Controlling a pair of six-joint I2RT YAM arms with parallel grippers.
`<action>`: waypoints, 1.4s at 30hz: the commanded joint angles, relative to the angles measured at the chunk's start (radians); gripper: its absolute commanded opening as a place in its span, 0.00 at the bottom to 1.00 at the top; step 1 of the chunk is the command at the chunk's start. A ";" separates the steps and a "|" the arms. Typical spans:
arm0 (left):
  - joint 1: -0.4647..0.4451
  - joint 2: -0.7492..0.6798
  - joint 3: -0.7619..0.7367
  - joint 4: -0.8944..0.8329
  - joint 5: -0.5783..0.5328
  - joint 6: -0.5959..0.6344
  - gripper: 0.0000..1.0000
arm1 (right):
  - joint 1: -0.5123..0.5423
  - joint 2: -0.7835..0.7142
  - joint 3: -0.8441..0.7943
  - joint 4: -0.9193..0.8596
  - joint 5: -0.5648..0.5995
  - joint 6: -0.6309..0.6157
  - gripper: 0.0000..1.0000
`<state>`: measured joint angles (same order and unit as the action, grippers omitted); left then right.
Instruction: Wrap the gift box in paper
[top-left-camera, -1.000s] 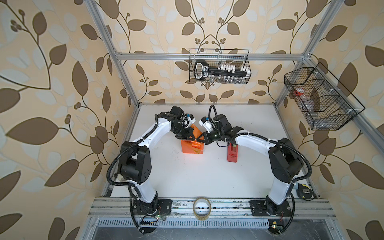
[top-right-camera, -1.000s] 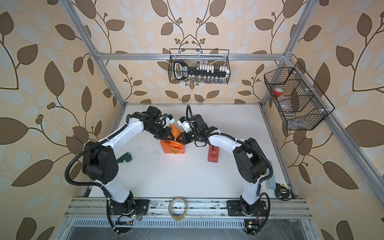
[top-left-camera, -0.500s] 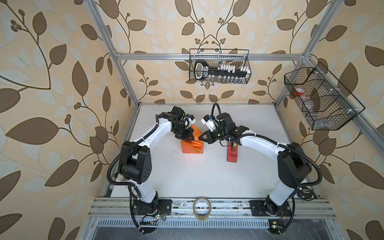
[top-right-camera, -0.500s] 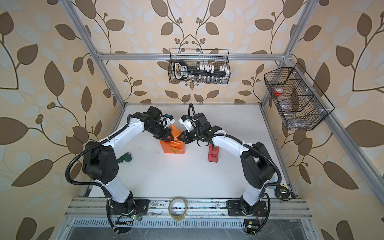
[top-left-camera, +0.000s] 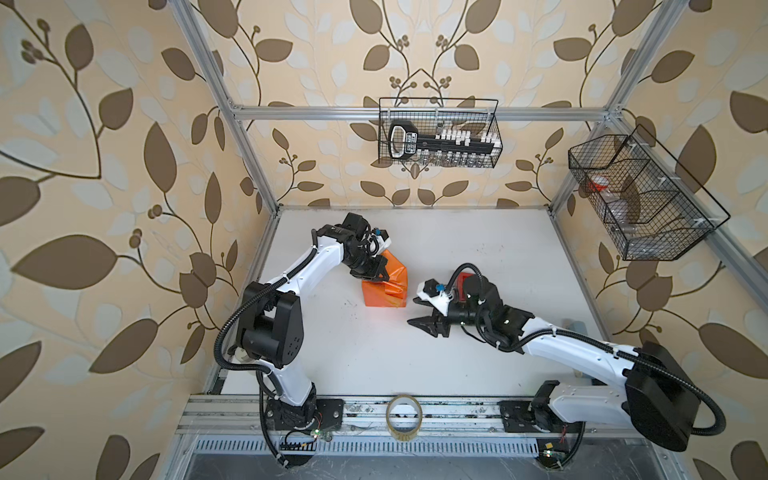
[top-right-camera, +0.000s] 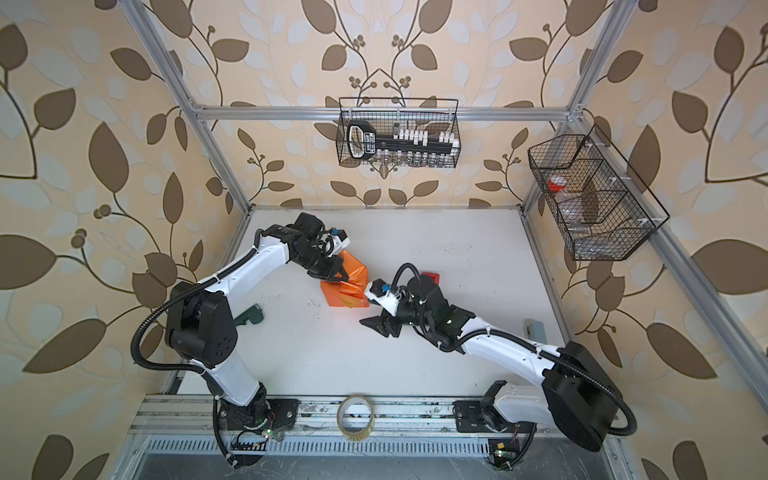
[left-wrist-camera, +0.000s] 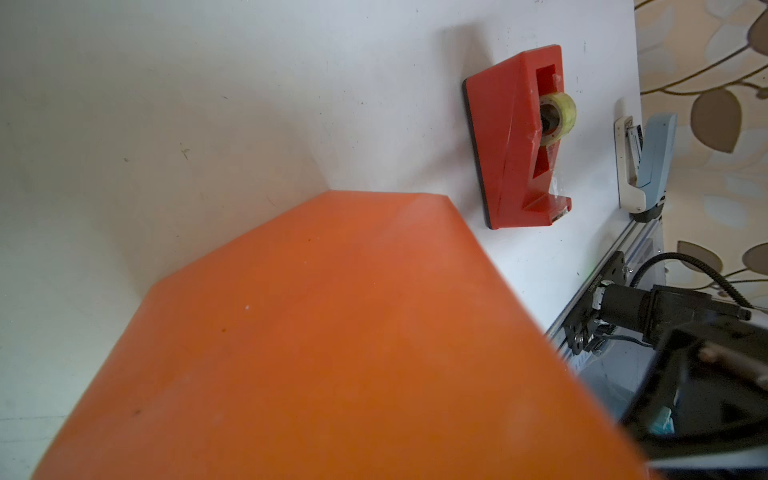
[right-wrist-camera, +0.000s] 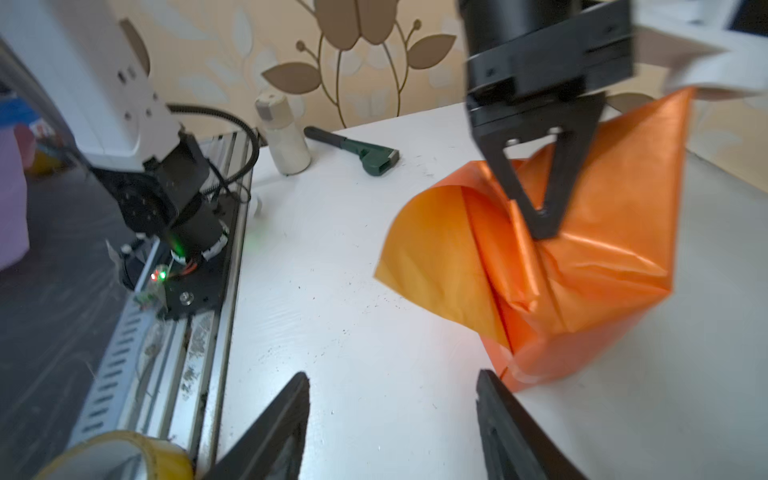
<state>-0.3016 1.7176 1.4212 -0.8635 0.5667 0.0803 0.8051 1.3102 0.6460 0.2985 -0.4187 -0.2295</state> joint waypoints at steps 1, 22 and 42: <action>-0.005 0.003 -0.021 -0.025 -0.043 0.024 0.00 | 0.028 0.069 0.014 0.188 0.101 -0.209 0.67; -0.005 0.008 -0.016 -0.028 -0.045 0.018 0.00 | 0.026 0.297 0.084 0.390 0.293 -0.360 0.72; -0.005 0.006 -0.026 -0.023 -0.045 0.020 0.00 | -0.059 0.372 0.199 0.266 0.159 -0.254 0.33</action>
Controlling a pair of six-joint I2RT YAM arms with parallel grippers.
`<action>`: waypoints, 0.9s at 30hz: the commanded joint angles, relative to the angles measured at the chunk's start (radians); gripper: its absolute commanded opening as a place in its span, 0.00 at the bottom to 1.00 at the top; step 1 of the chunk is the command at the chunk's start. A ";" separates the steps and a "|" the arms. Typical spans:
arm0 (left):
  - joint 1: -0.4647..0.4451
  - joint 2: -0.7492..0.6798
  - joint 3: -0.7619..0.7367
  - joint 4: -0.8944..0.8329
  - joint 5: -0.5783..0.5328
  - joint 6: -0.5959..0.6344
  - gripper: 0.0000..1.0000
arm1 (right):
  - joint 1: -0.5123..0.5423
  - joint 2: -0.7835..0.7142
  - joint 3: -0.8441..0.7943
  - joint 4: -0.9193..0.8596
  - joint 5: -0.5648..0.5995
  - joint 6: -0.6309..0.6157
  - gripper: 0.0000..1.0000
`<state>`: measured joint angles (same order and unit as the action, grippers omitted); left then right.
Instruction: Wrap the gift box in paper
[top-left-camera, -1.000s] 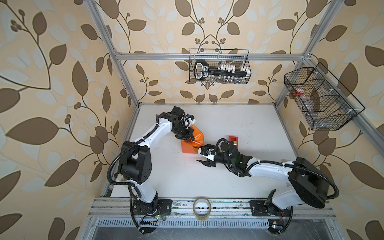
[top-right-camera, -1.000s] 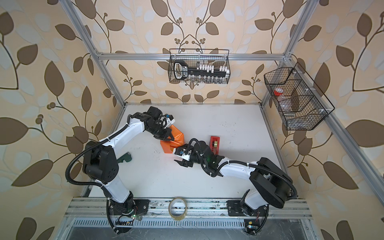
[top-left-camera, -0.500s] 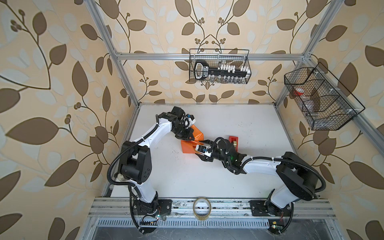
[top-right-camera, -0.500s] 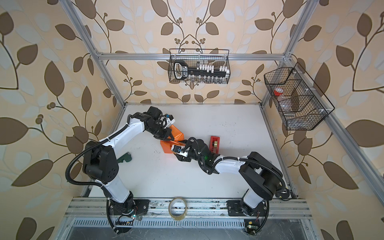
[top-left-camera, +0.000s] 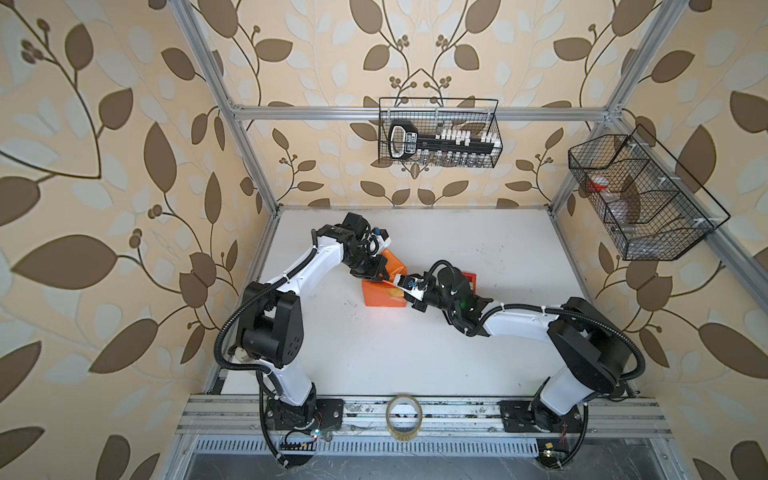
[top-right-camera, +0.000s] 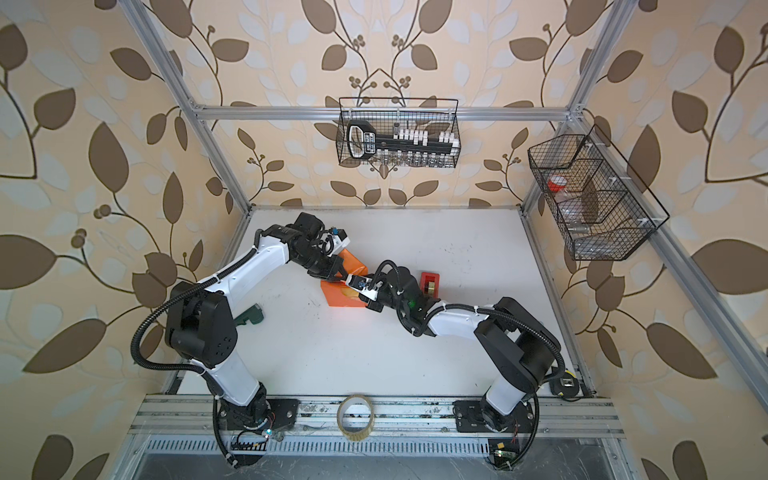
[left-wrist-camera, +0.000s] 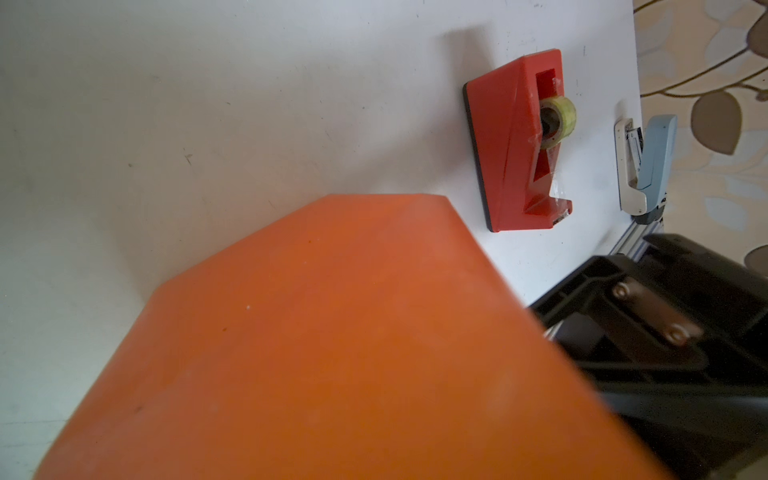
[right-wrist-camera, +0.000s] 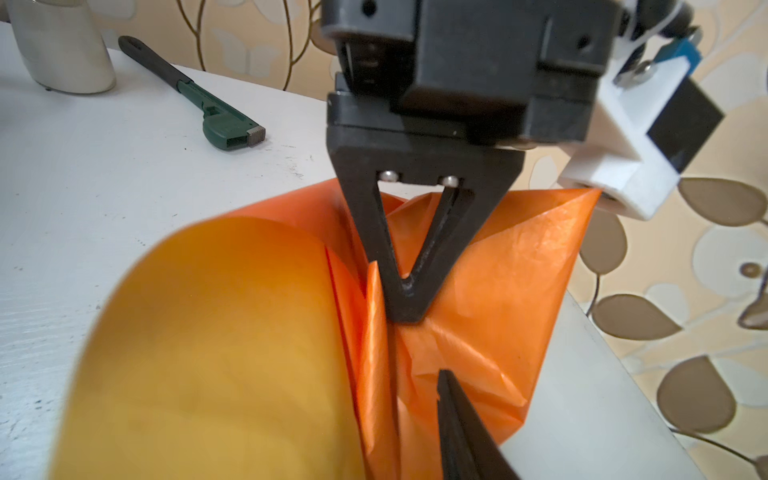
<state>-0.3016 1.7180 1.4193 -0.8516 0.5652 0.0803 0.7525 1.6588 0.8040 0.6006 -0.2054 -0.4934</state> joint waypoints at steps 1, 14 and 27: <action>-0.005 0.004 -0.022 -0.036 -0.044 0.021 0.00 | -0.007 0.028 0.047 -0.048 -0.066 0.010 0.33; -0.005 0.003 -0.026 -0.038 -0.045 0.024 0.00 | -0.051 0.062 0.098 -0.128 -0.153 0.074 0.13; -0.005 -0.066 0.009 -0.069 0.016 0.015 0.00 | -0.086 0.109 0.149 -0.257 -0.256 0.177 0.00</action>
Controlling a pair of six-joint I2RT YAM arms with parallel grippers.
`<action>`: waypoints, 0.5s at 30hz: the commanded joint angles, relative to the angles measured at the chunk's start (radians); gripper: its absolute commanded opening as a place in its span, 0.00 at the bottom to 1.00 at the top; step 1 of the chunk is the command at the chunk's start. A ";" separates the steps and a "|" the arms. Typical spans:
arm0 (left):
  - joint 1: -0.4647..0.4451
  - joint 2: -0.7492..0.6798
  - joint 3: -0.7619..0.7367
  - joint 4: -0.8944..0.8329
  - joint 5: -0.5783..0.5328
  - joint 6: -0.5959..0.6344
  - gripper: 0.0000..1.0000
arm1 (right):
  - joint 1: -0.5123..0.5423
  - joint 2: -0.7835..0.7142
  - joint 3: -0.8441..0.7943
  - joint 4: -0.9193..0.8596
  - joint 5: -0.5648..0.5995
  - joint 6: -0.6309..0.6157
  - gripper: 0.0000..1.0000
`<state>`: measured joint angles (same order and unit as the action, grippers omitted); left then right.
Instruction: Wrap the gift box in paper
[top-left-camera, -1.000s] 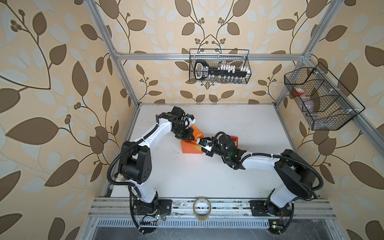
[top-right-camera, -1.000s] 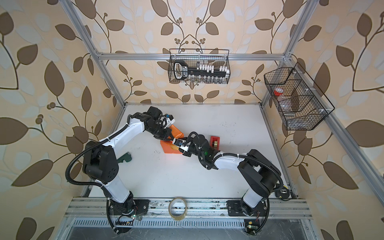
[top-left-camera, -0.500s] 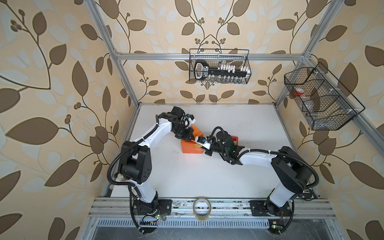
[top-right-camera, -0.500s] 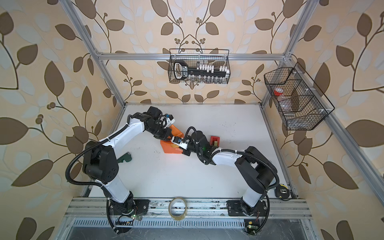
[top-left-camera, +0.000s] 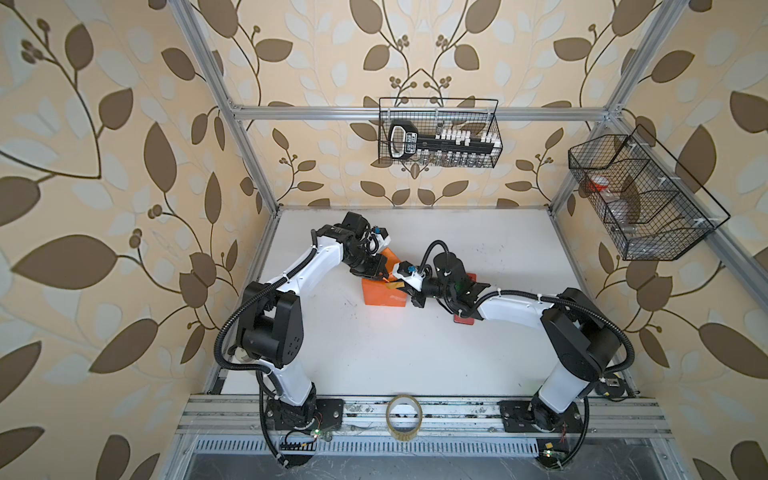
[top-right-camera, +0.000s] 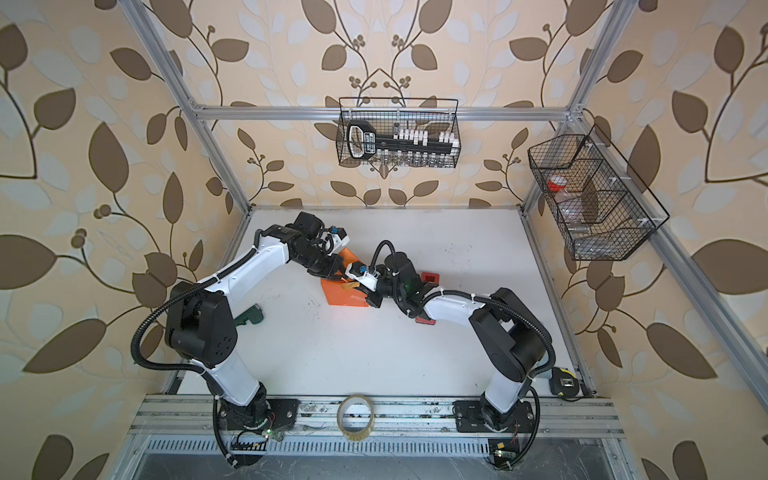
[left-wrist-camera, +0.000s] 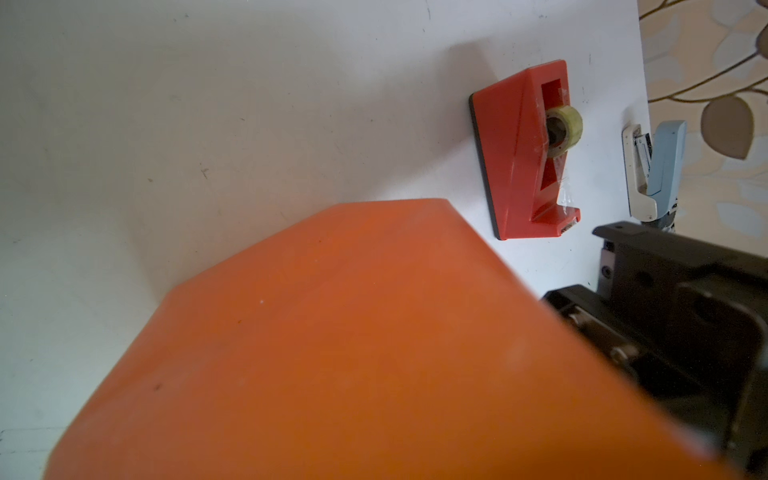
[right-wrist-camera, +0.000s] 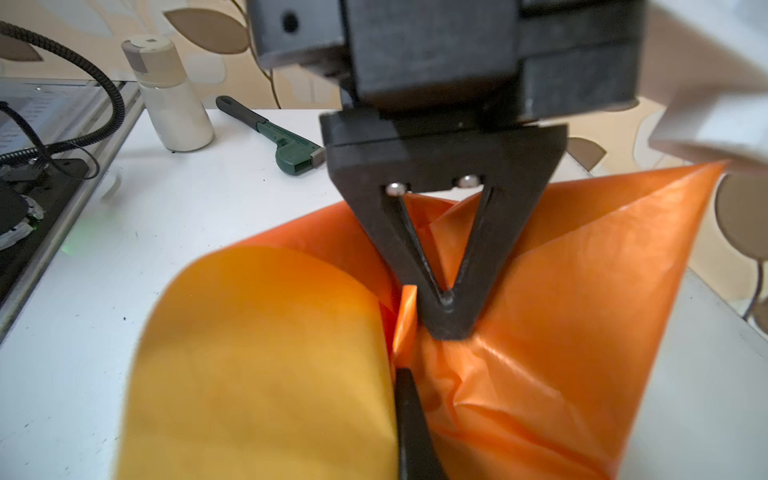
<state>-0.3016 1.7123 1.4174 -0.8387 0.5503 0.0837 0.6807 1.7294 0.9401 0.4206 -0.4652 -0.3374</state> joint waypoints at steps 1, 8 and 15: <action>-0.005 -0.067 0.021 -0.092 0.039 0.014 0.01 | -0.014 0.039 0.012 -0.080 0.002 0.020 0.00; 0.012 -0.109 0.258 -0.303 0.003 0.174 0.12 | -0.020 0.042 0.014 -0.078 0.001 0.018 0.00; 0.122 -0.205 0.237 -0.445 0.154 0.600 0.44 | -0.017 0.048 0.015 -0.075 -0.009 0.017 0.00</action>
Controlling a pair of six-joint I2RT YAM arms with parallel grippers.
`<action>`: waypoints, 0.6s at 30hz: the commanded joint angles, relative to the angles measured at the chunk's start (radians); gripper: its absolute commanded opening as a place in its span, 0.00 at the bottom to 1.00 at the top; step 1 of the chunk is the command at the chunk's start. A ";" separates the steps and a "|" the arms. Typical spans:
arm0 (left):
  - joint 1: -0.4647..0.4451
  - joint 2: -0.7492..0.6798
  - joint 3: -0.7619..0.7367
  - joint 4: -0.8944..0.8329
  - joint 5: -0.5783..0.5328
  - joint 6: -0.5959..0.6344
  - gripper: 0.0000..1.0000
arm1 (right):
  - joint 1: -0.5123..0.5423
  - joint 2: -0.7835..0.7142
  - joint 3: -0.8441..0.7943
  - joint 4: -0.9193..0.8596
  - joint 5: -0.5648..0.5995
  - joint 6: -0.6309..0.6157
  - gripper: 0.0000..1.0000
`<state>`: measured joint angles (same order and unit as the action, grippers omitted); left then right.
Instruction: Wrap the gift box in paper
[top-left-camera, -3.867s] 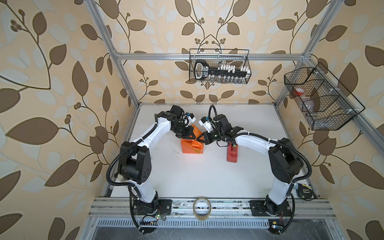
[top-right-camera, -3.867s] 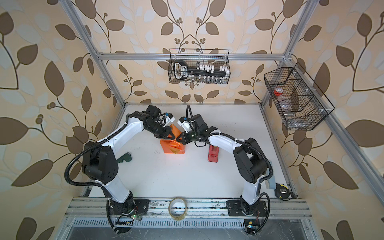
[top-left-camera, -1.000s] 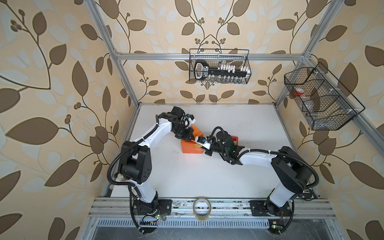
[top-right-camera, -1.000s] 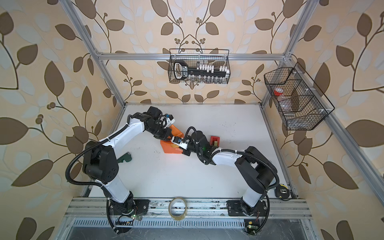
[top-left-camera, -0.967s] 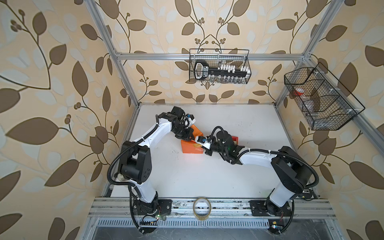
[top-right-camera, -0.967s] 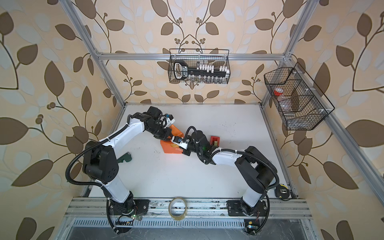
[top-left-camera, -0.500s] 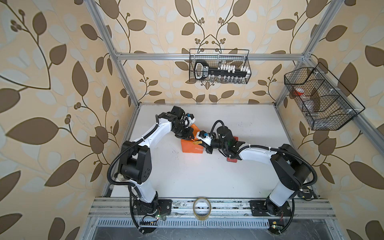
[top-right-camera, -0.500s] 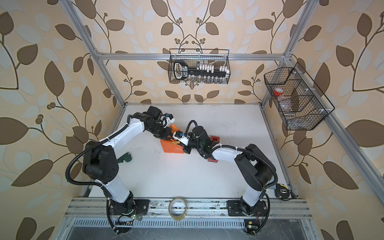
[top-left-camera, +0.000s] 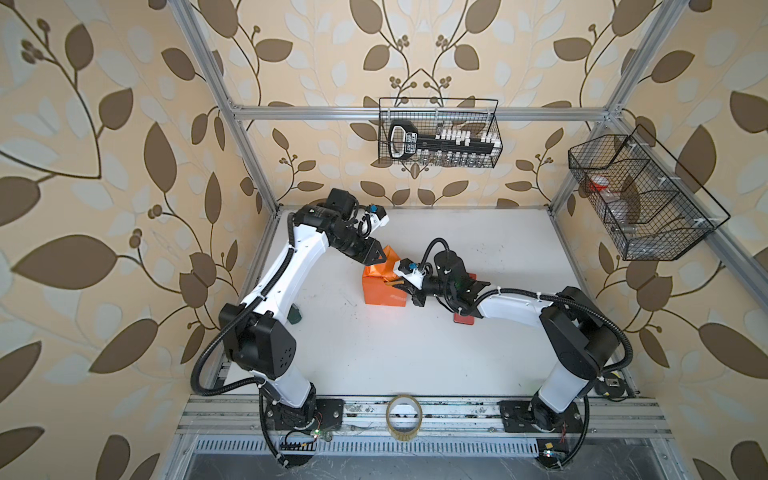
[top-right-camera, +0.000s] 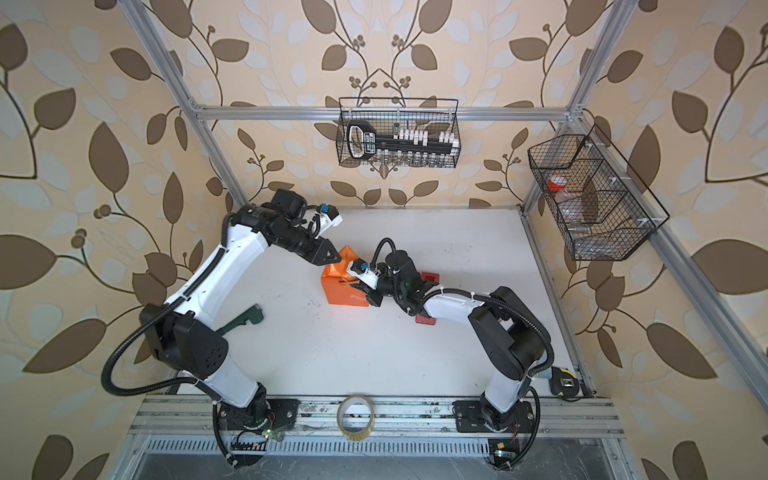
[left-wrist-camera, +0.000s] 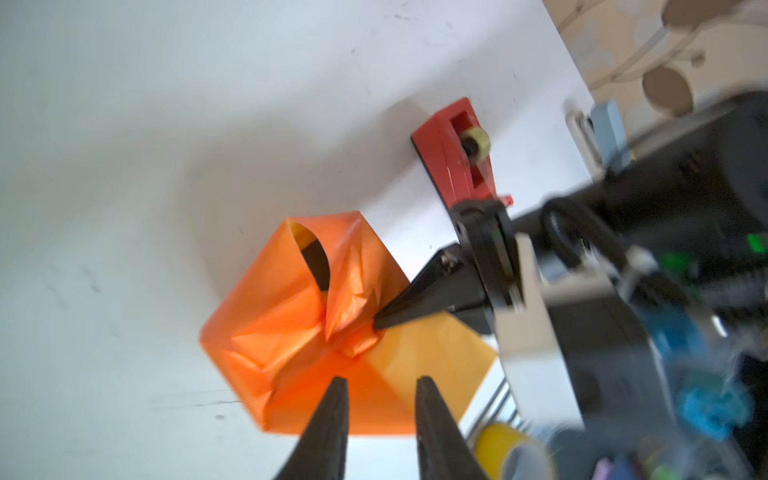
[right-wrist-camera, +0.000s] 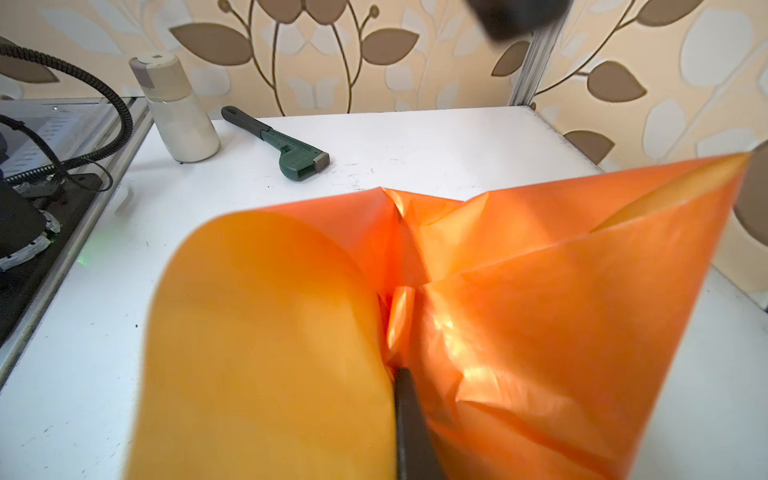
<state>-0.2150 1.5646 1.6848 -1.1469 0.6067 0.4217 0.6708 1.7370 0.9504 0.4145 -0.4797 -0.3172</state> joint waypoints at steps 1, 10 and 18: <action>0.038 -0.069 -0.057 -0.149 0.108 0.328 0.46 | -0.007 0.042 0.007 -0.069 0.006 -0.003 0.00; 0.033 -0.150 -0.330 0.154 0.075 0.502 0.53 | -0.001 0.048 0.005 -0.065 0.004 -0.005 0.00; 0.000 -0.133 -0.441 0.314 0.040 0.565 0.49 | -0.002 0.051 0.002 -0.069 0.004 -0.011 0.00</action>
<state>-0.1963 1.4307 1.2713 -0.9131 0.6460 0.9146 0.6712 1.7428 0.9512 0.4229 -0.4839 -0.3176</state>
